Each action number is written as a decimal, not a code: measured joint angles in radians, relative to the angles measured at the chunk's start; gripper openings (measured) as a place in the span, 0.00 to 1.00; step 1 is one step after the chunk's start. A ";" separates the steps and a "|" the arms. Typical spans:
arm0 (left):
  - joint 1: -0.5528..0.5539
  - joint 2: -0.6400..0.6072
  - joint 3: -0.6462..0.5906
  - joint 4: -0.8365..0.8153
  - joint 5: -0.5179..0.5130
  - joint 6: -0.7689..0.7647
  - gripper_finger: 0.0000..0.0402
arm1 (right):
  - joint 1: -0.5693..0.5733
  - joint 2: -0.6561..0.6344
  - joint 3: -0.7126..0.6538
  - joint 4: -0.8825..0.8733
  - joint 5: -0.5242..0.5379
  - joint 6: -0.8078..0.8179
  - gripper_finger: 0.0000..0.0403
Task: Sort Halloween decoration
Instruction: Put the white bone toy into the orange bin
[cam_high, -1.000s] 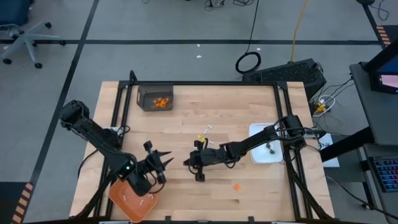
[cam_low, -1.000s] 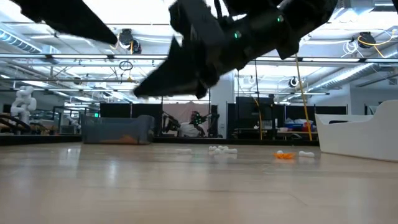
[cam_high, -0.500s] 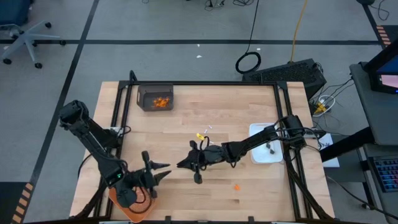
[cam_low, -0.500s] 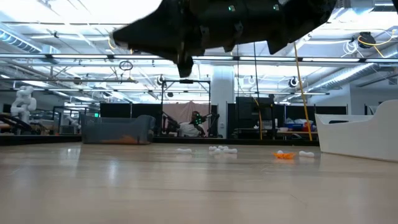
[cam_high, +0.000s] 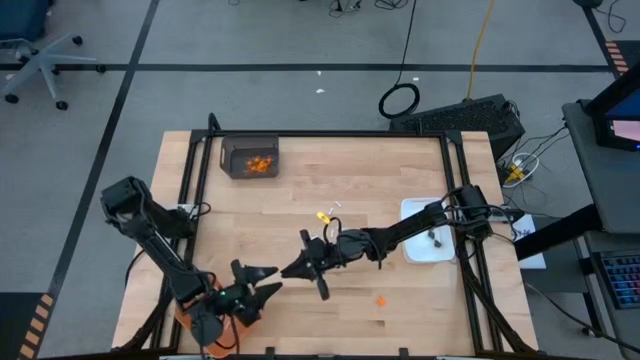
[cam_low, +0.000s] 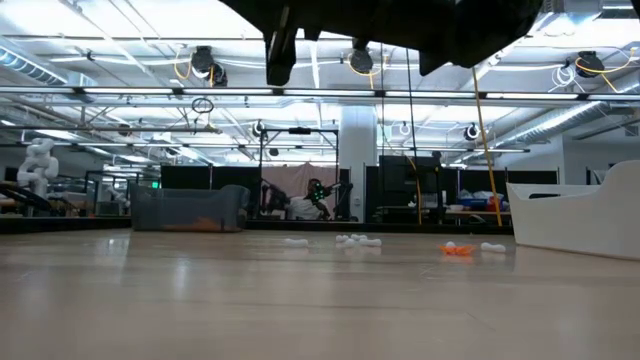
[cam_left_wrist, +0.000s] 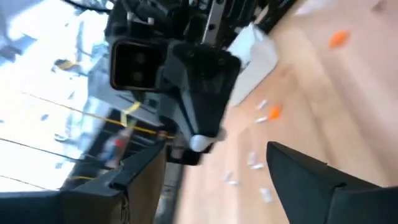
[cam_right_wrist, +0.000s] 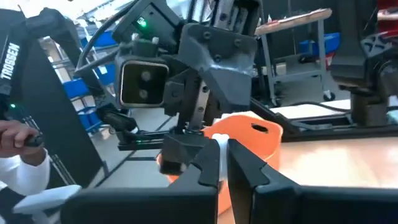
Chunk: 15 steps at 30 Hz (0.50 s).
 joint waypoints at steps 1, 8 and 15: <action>0.001 0.012 0.000 0.036 -0.014 0.058 0.66 | 0.001 0.000 0.000 0.000 -0.003 0.009 0.00; 0.003 0.026 0.001 0.115 -0.010 0.300 0.57 | 0.019 0.000 0.000 0.016 -0.026 0.051 0.00; 0.011 0.025 0.000 0.188 0.075 0.425 0.52 | 0.036 0.000 0.000 0.051 -0.027 0.062 0.00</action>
